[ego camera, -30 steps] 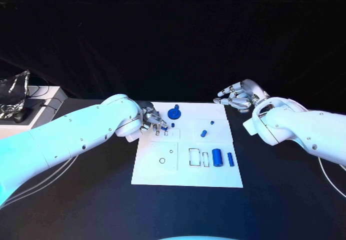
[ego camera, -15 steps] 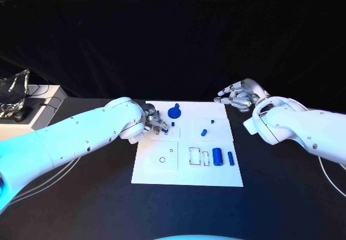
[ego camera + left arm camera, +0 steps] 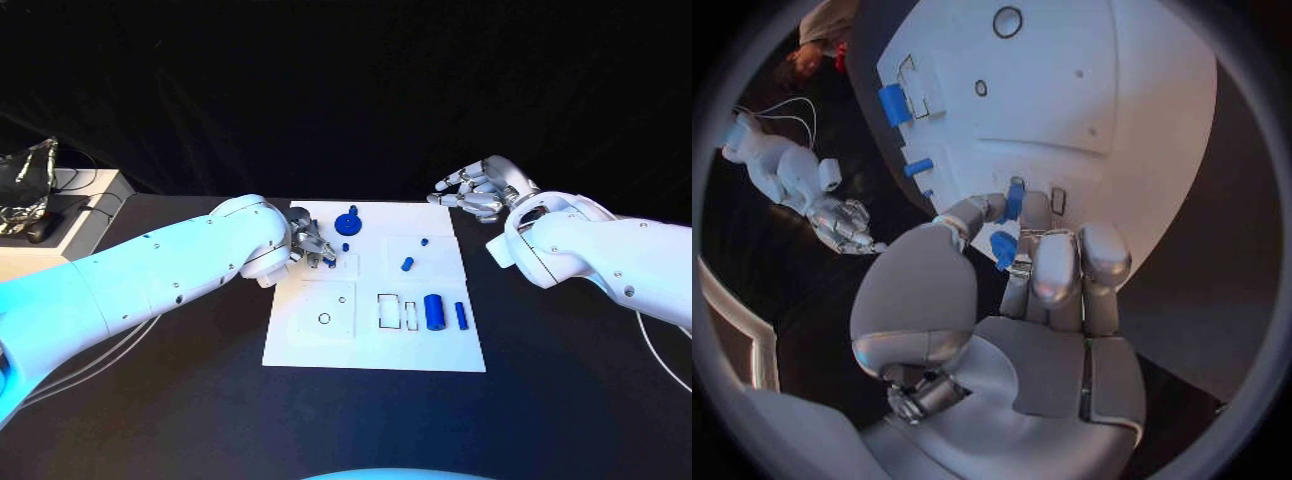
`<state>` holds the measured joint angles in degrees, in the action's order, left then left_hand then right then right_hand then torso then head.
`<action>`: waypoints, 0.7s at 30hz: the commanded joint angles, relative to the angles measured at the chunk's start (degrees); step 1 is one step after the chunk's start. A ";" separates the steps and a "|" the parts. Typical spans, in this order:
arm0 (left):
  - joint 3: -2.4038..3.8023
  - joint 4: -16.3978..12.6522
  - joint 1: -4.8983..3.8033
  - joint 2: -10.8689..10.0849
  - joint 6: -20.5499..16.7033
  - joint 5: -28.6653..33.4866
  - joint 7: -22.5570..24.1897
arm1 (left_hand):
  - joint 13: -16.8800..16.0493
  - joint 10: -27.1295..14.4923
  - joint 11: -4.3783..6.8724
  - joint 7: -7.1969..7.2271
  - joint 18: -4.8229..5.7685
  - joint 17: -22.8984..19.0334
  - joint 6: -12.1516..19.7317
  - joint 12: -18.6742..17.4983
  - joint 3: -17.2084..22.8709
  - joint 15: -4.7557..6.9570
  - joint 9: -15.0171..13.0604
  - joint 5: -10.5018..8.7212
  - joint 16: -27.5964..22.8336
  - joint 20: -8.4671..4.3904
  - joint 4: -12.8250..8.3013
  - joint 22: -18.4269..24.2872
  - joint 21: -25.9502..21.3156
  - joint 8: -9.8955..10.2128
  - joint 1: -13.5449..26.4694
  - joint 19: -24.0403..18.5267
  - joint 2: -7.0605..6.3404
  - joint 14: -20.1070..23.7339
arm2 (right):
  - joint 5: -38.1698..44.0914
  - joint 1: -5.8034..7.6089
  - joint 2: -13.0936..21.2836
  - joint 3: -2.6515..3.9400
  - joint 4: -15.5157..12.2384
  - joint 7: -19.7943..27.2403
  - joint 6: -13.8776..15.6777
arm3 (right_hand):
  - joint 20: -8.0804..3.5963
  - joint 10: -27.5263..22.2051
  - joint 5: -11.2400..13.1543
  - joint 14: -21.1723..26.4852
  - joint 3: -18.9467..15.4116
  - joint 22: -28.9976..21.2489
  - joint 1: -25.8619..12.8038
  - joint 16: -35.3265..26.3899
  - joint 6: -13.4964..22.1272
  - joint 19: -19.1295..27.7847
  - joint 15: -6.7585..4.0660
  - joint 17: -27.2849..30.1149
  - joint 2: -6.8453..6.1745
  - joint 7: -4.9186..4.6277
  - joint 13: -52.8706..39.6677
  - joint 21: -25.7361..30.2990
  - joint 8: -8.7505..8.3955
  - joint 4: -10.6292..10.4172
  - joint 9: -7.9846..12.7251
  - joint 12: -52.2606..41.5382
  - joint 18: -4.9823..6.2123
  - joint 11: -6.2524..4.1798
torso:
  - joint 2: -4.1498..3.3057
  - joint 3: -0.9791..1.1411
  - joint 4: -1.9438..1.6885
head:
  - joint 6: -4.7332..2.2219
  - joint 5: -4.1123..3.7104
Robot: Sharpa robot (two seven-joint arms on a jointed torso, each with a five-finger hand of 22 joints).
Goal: Assemble the parts on the task board
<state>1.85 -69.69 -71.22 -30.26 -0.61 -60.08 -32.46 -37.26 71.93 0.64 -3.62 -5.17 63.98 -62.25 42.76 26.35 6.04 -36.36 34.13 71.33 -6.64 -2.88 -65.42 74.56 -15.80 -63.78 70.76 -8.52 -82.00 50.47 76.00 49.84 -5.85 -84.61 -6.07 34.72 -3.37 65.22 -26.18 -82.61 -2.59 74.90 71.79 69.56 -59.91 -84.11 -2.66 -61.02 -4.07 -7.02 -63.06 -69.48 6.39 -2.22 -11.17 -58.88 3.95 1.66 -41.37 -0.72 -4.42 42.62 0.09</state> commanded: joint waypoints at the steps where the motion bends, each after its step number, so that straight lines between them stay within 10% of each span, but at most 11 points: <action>1: -0.01 0.00 0.01 0.16 0.83 -1.08 -0.19 | 0.06 4.23 3.77 3.76 1.19 -0.04 -4.29 -0.40 1.41 0.46 -9.50 -0.36 0.28 0.16 -1.84 -0.18 -0.34 0.19 -1.49 0.45 1.65 0.12 | 0.36 0.01 0.00 0.03 -0.06 0.42 -0.47 | -0.20 0.18 -0.20 -0.09 0.00 9.62 0.02 -0.06 -0.24 -1.95 -0.14 0.07 0.54 -0.03 -0.07 0.06 -0.36 0.28 -0.05 0.24 0.28 -0.34 | 0.02 0.00 0.02 | 0.11 0.04; 21: -0.20 -0.40 0.01 0.14 4.53 -1.47 -0.90 | 0.13 4.21 3.74 3.74 1.18 0.13 -4.31 -0.48 0.66 0.38 -9.45 -0.51 0.42 0.35 -1.71 -0.53 -0.67 0.39 -1.97 0.45 1.67 0.10 | 0.36 0.01 0.05 0.03 -0.08 0.37 -0.53 | -0.21 0.25 -0.19 -0.10 0.00 9.63 -0.01 -0.07 -0.35 -1.96 -0.16 0.07 0.57 0.00 -0.13 0.05 -0.40 0.27 -0.07 0.25 0.27 -0.37 | -0.06 0.00 -0.04 | 0.30 -0.07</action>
<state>1.78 -69.94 -71.35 -30.21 1.62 -61.18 -32.77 -37.17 72.02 0.73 -3.60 -4.33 64.06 -62.26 42.55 26.03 6.11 -36.36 33.71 71.56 -6.44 -3.20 -65.90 74.17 -15.27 -63.92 70.97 -8.37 -81.93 50.47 76.00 49.89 -5.85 -84.63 -6.09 34.72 -3.37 65.50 -26.18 -82.61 -2.59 74.95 71.79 69.56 -59.91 -84.11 -2.66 -61.01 -4.08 -7.01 -63.13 -69.48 6.40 -2.22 -11.16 -58.88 3.95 1.52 -41.39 -0.73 -4.44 42.90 0.00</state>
